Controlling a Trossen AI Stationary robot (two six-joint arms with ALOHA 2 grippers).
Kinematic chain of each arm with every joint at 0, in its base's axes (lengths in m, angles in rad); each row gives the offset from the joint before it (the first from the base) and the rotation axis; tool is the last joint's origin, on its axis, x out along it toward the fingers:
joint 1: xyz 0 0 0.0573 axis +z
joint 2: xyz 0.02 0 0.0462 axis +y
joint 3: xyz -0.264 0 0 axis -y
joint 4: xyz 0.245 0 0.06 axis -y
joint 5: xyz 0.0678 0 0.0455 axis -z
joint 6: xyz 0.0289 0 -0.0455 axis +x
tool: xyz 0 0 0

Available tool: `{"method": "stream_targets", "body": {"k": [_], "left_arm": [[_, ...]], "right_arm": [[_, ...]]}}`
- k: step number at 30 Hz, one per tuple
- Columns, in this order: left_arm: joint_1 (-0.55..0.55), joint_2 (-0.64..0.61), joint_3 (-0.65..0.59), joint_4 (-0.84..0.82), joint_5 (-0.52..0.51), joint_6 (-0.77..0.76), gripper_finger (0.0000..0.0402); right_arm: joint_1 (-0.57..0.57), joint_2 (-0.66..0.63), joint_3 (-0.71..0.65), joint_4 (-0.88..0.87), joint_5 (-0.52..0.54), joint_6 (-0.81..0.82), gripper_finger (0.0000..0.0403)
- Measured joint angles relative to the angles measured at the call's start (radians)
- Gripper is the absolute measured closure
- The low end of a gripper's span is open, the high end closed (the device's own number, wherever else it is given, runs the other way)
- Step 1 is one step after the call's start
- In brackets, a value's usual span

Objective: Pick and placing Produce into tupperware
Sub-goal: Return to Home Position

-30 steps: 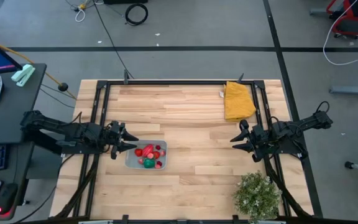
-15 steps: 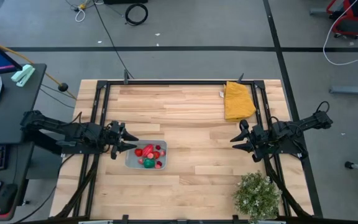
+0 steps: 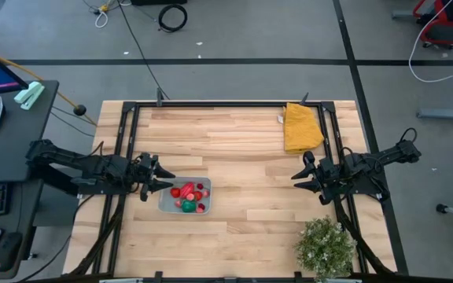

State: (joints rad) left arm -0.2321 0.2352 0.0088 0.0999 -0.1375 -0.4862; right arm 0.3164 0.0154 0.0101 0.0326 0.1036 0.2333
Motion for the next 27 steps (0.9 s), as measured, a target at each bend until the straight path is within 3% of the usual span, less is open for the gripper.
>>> {"method": "stream_targets", "body": {"k": [27], "left_arm": [[0.000, 0.000, 0.000, 0.000, 0.000, 0.000, 0.0210]], "right_arm": [[0.000, 0.000, 0.000, 0.000, 0.000, 0.000, 0.0273]]}}
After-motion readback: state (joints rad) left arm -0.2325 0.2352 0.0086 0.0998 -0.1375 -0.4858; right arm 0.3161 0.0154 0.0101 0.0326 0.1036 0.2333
